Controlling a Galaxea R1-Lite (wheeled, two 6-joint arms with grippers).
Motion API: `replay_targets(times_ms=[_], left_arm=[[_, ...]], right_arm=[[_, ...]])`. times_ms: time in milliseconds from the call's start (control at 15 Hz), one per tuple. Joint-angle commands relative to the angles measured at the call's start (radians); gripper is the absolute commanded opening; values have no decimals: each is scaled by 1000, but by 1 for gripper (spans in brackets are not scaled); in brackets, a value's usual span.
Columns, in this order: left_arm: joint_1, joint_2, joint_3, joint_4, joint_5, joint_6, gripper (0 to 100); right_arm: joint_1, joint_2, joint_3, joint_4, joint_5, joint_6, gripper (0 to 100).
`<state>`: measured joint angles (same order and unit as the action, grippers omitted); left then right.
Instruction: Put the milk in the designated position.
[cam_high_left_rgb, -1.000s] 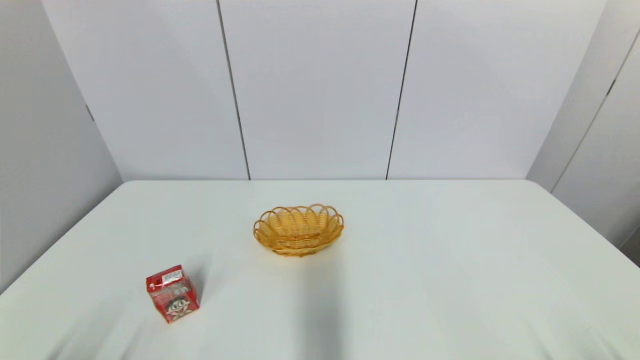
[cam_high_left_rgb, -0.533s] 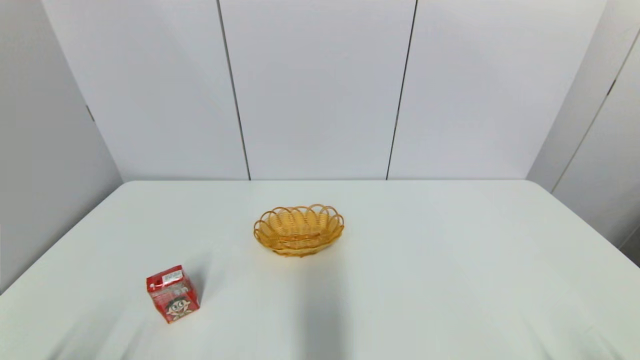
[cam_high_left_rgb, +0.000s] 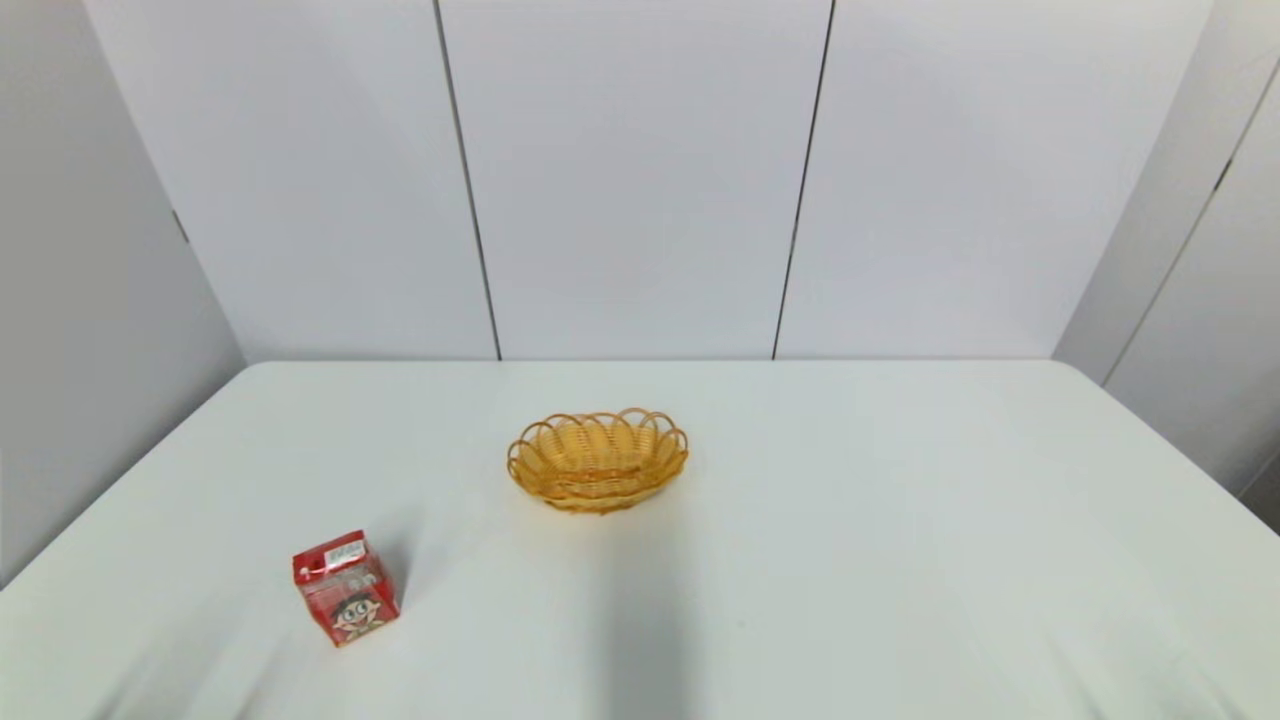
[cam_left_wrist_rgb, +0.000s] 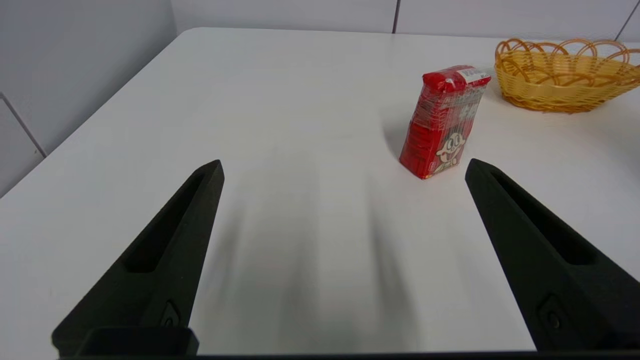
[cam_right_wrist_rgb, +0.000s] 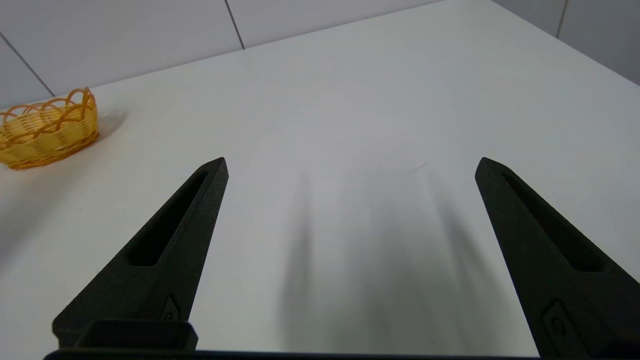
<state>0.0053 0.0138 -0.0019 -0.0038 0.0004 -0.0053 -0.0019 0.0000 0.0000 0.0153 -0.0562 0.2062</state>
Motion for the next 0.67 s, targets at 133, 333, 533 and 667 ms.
replay_targets(times_ms=[133, 333, 533, 667], left_arm=[[4, 433, -273, -13, 0, 166, 100], [4, 802, -463, -48, -31, 269, 100], [4, 1077, -517, -151, -362, 415, 100], [5, 1184, -518, -160, -577, 485, 100]], right_arm=[[0, 2, 0, 0, -1, 1, 100], [-1, 0, 0, 0, -1, 1, 100], [0, 2, 0, 0, -1, 1, 100], [0, 2, 0, 0, -1, 1, 100]])
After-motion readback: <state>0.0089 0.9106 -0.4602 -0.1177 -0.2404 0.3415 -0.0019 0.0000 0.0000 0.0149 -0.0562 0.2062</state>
